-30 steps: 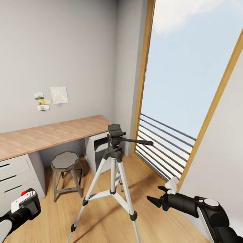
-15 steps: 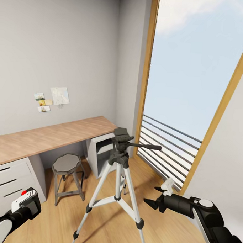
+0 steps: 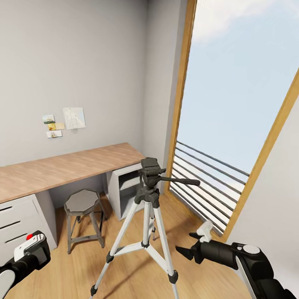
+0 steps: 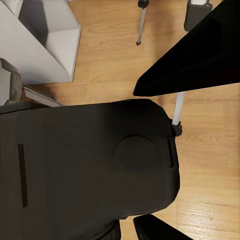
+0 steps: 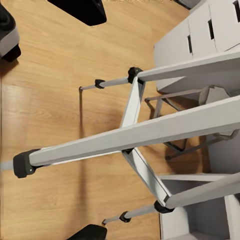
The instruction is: Attach the digital camera to the camera tripod in the bedroom.
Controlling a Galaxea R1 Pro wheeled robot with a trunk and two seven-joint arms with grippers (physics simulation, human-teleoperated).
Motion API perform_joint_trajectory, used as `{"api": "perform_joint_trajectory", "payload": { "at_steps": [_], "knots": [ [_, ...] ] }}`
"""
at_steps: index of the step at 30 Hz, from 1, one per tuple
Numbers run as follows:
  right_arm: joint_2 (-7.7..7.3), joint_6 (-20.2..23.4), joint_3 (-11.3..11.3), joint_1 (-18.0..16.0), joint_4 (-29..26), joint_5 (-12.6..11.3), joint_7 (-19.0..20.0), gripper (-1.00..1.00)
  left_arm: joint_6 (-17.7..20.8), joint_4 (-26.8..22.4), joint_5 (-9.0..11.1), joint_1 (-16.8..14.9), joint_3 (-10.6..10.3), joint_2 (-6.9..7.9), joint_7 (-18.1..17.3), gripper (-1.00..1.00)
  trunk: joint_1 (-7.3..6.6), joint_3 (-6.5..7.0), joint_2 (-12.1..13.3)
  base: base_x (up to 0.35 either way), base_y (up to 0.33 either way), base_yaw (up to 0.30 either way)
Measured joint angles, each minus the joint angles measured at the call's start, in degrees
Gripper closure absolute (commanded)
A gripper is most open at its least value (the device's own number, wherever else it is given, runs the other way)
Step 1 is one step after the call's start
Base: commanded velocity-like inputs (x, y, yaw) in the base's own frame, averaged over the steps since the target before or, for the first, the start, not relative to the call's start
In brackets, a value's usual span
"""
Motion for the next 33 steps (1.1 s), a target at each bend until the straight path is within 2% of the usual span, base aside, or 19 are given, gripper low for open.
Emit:
{"api": "perform_joint_trajectory", "payload": {
  "at_steps": [3, 9, 15, 24, 28, 29, 33],
  "knots": [
    [0.03, 3.8, 0.0, -0.6, 0.0, 0.0, -0.1, -1.00, 0.1, 0.0, 0.0, 0.0, 0.0, 0.00, -0.1, 1.00, 0.00, 0.00, 0.0, 0.000, 0.000, 0.000],
    [0.40, 5.1, -0.1, -2.5, 0.4, 0.0, -0.4, -1.00, 0.2, 0.0, 0.0, 0.0, 0.1, 0.00, -0.2, 1.00, 0.00, 0.00, 0.0, 0.000, 0.000, 0.000],
    [3.35, 5.3, 0.0, -2.8, 0.6, 0.1, -2.4, -1.00, 0.3, 0.0, 0.0, 0.0, 0.1, 0.00, -0.1, 1.00, 0.00, 0.00, 0.0, 0.000, 0.000, 0.000],
    [5.36, 5.3, 0.2, -2.9, 0.7, 0.2, -3.5, -1.00, 0.3, 0.0, 0.0, -0.1, 0.2, 0.00, -0.2, 1.00, 0.00, 0.00, 0.0, 0.000, 0.000, 0.000],
    [6.93, 5.0, 1.9, -2.9, 1.2, 0.2, -4.0, -1.00, 0.3, 0.0, 0.1, -0.1, 0.2, 0.00, -0.3, 1.00, 0.00, 0.00, 0.0, 0.000, 0.000, 0.000],
    [7.50, 4.8, 3.1, -2.9, 2.2, 0.2, -4.7, -1.00, 0.4, 0.1, 0.1, -0.1, 0.2, 0.00, -0.3, 1.00, 0.00, 0.00, 0.0, 0.000, 0.000, 0.000],
    [8.13, 4.4, 5.4, -2.9, 4.3, 0.2, -7.1, -1.00, 0.4, 0.2, 0.1, -0.2, 0.2, 0.00, -0.3, 1.00, 0.00, 0.00, 0.0, 0.000, 0.000, 0.000]
  ]
}}
